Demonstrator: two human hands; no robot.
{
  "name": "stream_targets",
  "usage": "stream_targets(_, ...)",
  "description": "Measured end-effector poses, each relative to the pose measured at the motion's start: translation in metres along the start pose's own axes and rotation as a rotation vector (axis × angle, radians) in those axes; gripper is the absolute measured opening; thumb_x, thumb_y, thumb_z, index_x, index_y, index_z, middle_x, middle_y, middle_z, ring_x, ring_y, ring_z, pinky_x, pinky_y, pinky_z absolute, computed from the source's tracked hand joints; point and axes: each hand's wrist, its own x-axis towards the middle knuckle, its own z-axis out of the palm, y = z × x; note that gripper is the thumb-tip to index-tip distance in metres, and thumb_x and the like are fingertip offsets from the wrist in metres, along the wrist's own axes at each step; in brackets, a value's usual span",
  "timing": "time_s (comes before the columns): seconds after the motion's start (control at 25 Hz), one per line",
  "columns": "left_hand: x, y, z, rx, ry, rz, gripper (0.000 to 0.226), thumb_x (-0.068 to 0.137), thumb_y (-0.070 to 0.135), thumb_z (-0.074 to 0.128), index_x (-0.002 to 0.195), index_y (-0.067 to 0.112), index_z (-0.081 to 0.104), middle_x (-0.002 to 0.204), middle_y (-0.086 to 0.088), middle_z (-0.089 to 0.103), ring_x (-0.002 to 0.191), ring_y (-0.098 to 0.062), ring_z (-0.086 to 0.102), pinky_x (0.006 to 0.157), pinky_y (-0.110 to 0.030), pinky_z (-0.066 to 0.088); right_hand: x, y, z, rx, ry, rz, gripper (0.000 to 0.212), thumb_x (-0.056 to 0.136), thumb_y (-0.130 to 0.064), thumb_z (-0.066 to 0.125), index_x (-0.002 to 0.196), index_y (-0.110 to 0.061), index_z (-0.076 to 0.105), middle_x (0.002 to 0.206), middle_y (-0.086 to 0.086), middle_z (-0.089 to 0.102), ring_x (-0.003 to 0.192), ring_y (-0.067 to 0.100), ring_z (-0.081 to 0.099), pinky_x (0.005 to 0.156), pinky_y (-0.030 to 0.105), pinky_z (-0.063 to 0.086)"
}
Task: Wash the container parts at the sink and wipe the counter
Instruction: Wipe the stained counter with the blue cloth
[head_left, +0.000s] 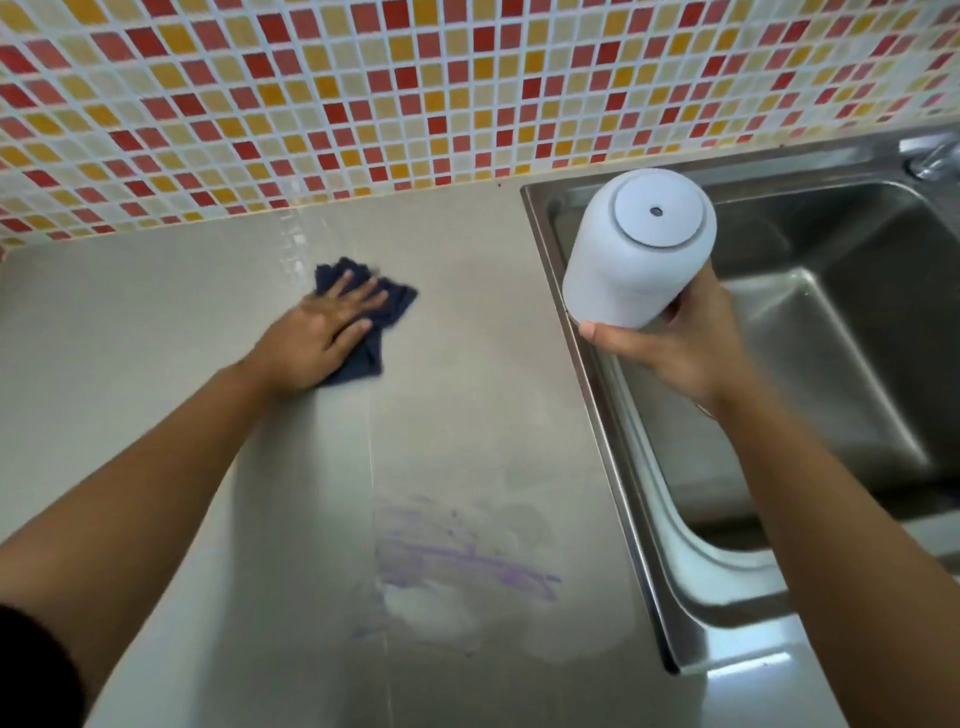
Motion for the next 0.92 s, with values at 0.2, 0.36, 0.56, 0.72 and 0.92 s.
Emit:
stream_targets(0.2,0.059,0.093,0.041,0.038,-0.046,0.065,0.056,0.095,0.040,0.025,0.137,0.010,0.046,0.146,-0.010,0.041,0.139,-0.035,0.030,0.110,-0.043,0.025,-0.004,-0.002,0.012,0.018,-0.008,0.021,0.098,0.051,-0.034,0.086,0.135,-0.023,0.038,0.125,-0.011,0.057,0.113,0.005,0.055,0.093,0.031,0.049)
stream_targets(0.36,-0.029,0.093,0.035,0.025,-0.109,0.225,0.054,0.100,0.042,0.022,0.135,0.013,0.050,0.145,-0.003,0.042,0.139,-0.024,0.030,0.113,-0.036,0.023,-0.008,-0.001,0.039,0.064,-0.106,0.057,0.097,0.053,-0.023,0.089,0.136,-0.022,0.037,0.123,-0.015,0.056,0.112,0.000,0.054,0.095,0.027,0.047)
stream_targets(0.56,-0.085,-0.040,-0.013,0.025,0.056,-0.257,0.052,0.098,0.036,0.032,0.137,0.004,0.043,0.145,-0.011,0.039,0.140,-0.031,0.026,0.114,-0.015,0.007,0.009,-0.006,0.087,0.113,-0.306,0.078,0.094,0.053,-0.020,0.089,0.132,-0.023,0.039,0.125,-0.010,0.056,0.114,0.004,0.054,0.098,0.031,0.046)
stream_targets(0.72,-0.093,-0.023,-0.003,0.058,0.079,-0.434,0.059,0.095,0.043,0.027,0.140,0.008,0.042,0.149,-0.010,0.034,0.142,-0.027,0.022,0.112,-0.037,0.022,0.017,-0.006,0.123,0.077,-0.415,0.065,0.090,0.054,-0.022,0.089,0.129,-0.026,0.040,0.125,-0.010,0.056,0.114,0.005,0.053,0.097,0.032,0.047)
stream_targets(0.92,-0.199,0.030,-0.007,0.090,-0.039,-0.190,0.062,0.099,0.048,0.018,0.137,0.008,0.045,0.147,-0.003,0.037,0.142,-0.019,0.023,0.114,-0.028,0.015,0.020,-0.004,0.135,0.090,-0.391,0.079,0.084,0.057,-0.013,0.088,0.123,-0.031,0.039,0.119,-0.015,0.056,0.112,0.005,0.054,0.098,0.034,0.047)
